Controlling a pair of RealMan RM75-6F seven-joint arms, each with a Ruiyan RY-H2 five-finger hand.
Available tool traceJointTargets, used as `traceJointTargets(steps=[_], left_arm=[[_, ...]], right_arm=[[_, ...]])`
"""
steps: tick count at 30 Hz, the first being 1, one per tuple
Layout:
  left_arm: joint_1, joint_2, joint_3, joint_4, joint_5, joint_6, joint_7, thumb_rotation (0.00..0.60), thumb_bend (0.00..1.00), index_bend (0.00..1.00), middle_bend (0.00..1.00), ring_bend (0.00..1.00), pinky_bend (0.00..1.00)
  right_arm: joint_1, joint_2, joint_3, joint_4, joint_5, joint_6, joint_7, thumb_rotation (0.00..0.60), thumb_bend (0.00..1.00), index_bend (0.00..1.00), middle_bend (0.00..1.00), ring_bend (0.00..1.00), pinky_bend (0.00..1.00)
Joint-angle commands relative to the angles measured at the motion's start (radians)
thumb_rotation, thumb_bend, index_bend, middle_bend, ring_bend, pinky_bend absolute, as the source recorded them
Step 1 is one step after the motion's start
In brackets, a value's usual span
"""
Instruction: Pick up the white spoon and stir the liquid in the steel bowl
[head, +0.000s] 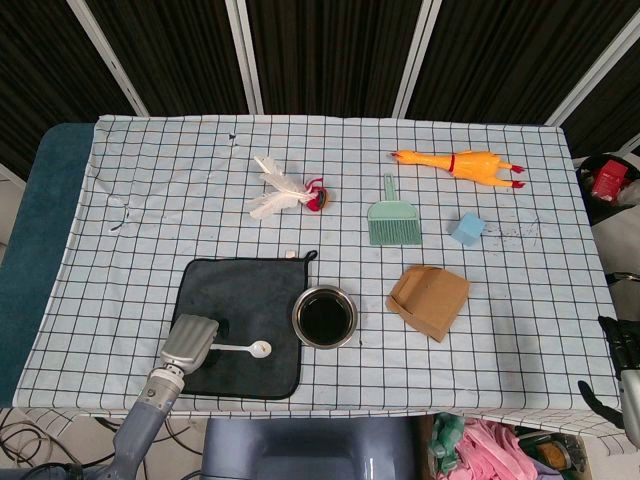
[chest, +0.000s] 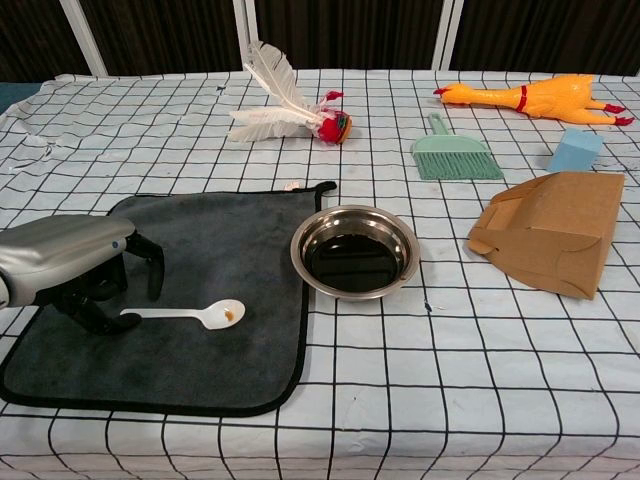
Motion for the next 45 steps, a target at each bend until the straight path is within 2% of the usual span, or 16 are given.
traceJointTargets(steps=[1, 25, 45], left_arm=[[-0.007, -0.001, 0.002, -0.005, -0.007, 0.000, 0.013, 0.600, 0.34, 0.49, 1.00, 0.99, 0.92], [-0.031, -0.005, 0.015, -0.013, -0.058, 0.006, 0.027, 0.600, 0.35, 0.49, 1.00, 0.99, 0.92], [-0.038, -0.011, 0.027, 0.007, -0.054, 0.018, 0.009, 0.600, 0.37, 0.51, 1.00, 0.99, 0.92]], right_arm=[[0.000, 0.000, 0.000, 0.000, 0.001, -0.001, 0.000, 0.600, 0.21, 0.00, 0.09, 0.14, 0.25], [-0.002, 0.001, 0.003, -0.003, 0.004, -0.006, -0.007, 0.600, 0.21, 0.00, 0.09, 0.14, 0.26], [0.000, -0.005, 0.005, 0.003, 0.006, -0.013, -0.013, 0.600, 0.21, 0.00, 0.09, 0.14, 0.26]])
